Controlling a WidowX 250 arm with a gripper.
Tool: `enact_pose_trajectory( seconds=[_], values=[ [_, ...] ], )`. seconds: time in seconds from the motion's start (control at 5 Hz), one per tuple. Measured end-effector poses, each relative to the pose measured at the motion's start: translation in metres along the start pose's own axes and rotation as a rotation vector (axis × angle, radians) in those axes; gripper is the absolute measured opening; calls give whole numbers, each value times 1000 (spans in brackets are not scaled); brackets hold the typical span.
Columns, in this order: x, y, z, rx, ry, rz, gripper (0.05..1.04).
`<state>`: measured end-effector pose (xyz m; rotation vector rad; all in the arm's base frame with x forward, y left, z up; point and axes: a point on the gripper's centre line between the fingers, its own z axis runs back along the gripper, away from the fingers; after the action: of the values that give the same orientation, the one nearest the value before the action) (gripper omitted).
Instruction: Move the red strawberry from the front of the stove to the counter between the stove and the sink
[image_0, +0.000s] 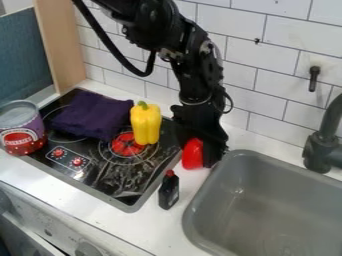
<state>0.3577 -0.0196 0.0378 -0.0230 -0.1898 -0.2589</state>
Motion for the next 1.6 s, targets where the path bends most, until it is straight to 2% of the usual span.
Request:
enact_pose_trajectory(
  seconds=[0.2, 0.6, 0.8, 1.0, 1.2, 1.4, 1.6],
  values=[
    [-10, -3, 4, -23, 4, 17, 1012],
    [-19, 2, 32, -42, -47, 50, 1003],
    [-40, 5, 63, -54, -100, 84, 1003],
    [-79, 6, 107, -55, -105, 78, 1003],
    [-113, 17, 122, -17, 1, 114, 1003],
    [-135, 26, 117, -6, 77, 159, 1003],
    [-136, 26, 117, -4, 78, 161, 1003]
  ],
)
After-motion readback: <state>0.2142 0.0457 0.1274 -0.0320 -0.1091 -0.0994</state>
